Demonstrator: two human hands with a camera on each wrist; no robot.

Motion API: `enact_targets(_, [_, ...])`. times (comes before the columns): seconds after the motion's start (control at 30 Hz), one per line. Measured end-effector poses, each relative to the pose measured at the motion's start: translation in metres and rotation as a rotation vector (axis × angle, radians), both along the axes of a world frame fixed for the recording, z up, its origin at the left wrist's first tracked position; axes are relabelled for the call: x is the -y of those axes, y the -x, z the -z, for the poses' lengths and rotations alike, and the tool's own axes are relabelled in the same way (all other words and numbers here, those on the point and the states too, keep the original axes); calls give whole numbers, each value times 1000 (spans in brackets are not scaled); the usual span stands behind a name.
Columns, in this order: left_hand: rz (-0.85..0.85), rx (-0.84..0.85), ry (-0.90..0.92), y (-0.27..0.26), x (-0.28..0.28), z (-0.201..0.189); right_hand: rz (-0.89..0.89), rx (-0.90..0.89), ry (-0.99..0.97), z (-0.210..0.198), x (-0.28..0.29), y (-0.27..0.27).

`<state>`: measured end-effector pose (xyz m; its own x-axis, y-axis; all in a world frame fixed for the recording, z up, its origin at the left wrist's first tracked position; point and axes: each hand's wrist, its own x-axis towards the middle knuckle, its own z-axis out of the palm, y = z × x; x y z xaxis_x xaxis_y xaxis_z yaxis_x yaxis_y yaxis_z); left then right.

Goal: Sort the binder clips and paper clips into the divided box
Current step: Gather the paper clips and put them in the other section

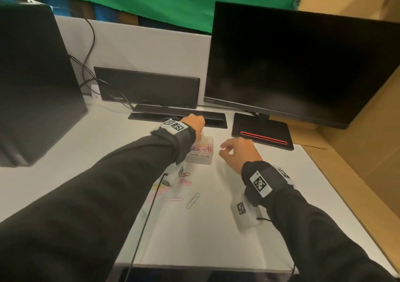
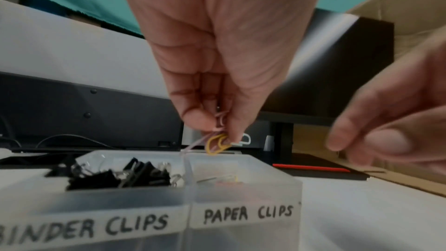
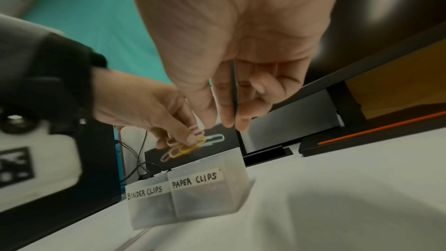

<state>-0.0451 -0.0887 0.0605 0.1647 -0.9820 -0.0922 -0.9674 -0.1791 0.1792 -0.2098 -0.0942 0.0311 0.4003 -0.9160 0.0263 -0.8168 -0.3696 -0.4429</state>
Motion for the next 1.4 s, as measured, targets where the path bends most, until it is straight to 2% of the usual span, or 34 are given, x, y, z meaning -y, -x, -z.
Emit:
enact_targets(0.13, [-25, 14, -107, 9, 14, 19, -7, 10, -42, 6, -10, 11])
enact_targets(0.23, [-85, -114, -57, 3, 13, 29, -99, -49, -96, 8, -20, 11])
enact_targets(0.33, [-90, -243, 28, -9, 0, 25, -264, -206, -217, 14, -35, 1])
enact_targets(0.4, [-43, -220, 94, -18, -22, 20, -369, -346, -253, 21, -47, -7])
enact_targets(0.47, [36, -116, 126, -30, -56, 18, -453, -429, -214, 27, -57, -17])
enact_targets(0.5, [79, -54, 88, -37, -76, 19, -481, -436, -193, 29, -59, -22])
enact_targets(0.57, [131, 25, -128, -53, -120, 22, -510, -450, -188, 31, -58, -36])
enact_targets(0.63, [130, 16, -360, -66, -155, 26, -520, -482, -181, 34, -55, -49])
enact_targets(0.7, [126, -32, -437, -74, -172, 37, -517, -497, -159, 34, -55, -60])
enact_targets(0.83, [132, -109, -351, -82, -163, 58, -509, -471, -95, 35, -55, -81])
enact_targets(0.9, [82, -179, -271, -84, -153, 64, -513, -442, -96, 35, -56, -87])
enact_targets(1.0, [23, -252, -220, -81, -141, 68, -575, -519, -109, 33, -58, -93])
enact_targets(1.1, [4, -257, -192, -75, -133, 70, -602, -556, -91, 29, -60, -97])
enact_targets(1.2, [-22, -278, -180, -70, -128, 71, -561, -511, -34, 32, -63, -94])
enact_targets(1.33, [-81, -294, -137, -63, -129, 74, -495, -402, -72, 30, -60, -77])
enact_targets(1.4, [-88, -237, -138, -56, -132, 75, -525, -435, -89, 27, -57, -66])
